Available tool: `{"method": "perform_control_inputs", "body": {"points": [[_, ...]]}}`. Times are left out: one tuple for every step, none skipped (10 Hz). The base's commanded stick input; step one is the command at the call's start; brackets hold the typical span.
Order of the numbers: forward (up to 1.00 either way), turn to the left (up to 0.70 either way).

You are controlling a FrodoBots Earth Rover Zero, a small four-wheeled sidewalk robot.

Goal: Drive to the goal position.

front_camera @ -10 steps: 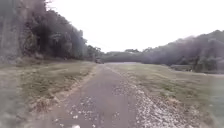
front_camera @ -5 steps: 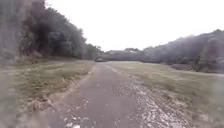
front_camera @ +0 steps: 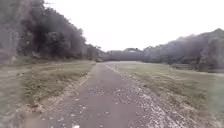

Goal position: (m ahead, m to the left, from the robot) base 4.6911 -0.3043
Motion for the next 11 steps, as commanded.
{"method": "perform_control_inputs", "body": {"points": [[0.45,0.27],[0.45,0.05],[0.45,0.13],[0.45,0.25],[0.45,0.14],[0.45,0.27],[0.45,0.27],[0.45,0.0],[0.45,0.0],[0.45,0.0],[0.45,0.13]]}}
